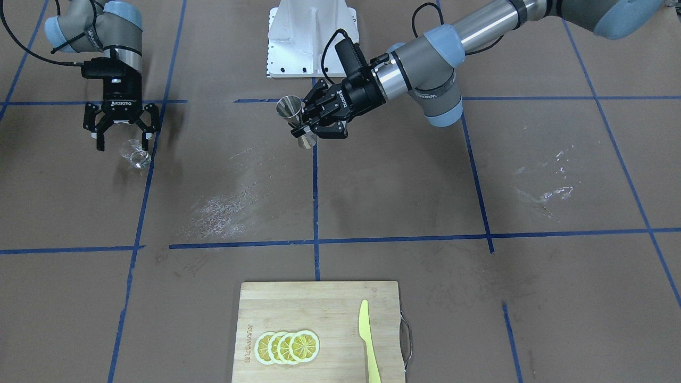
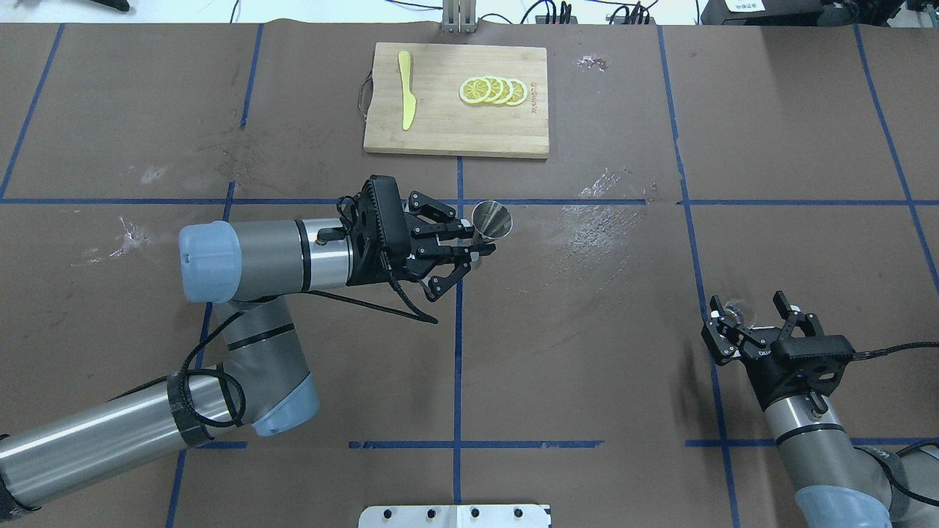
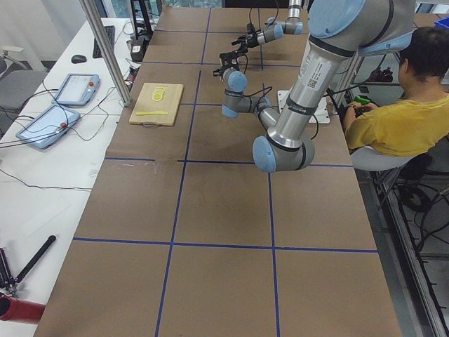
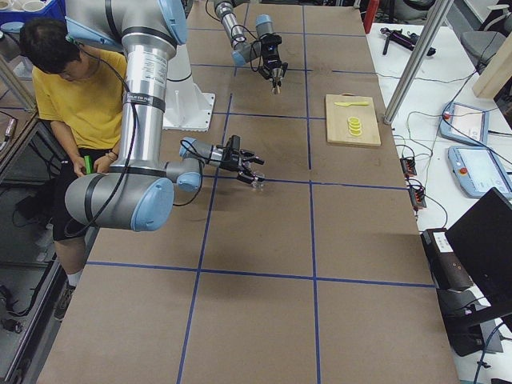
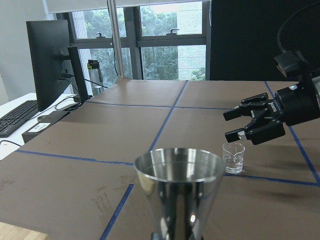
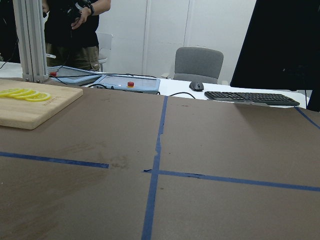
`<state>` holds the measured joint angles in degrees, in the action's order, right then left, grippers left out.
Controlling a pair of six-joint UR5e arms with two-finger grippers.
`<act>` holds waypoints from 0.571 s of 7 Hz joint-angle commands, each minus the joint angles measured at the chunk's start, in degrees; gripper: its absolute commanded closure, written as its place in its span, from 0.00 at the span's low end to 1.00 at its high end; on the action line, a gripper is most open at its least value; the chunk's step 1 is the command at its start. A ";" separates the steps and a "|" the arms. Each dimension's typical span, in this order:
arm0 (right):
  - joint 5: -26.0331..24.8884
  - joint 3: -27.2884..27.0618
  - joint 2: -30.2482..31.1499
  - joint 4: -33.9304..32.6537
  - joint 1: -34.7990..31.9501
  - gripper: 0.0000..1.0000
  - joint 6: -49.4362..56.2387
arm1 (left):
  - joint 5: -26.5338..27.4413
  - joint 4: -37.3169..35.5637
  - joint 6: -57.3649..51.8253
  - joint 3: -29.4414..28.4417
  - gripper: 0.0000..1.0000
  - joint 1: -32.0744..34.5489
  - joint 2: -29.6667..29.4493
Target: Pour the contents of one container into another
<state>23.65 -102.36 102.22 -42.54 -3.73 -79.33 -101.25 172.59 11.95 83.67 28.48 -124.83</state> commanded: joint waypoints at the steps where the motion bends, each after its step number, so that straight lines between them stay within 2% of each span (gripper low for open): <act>1: -0.62 2.42 -1.05 0.00 0.48 0.02 -0.21 | 0.00 0.03 0.00 0.00 1.00 0.00 0.03; 4: -1.32 6.19 -3.14 0.00 1.27 0.04 -1.00 | 0.00 0.12 0.00 0.00 1.00 0.00 0.12</act>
<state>22.78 -98.17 100.61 -42.54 -2.73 -80.07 -101.25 172.64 11.95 83.67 28.48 -124.77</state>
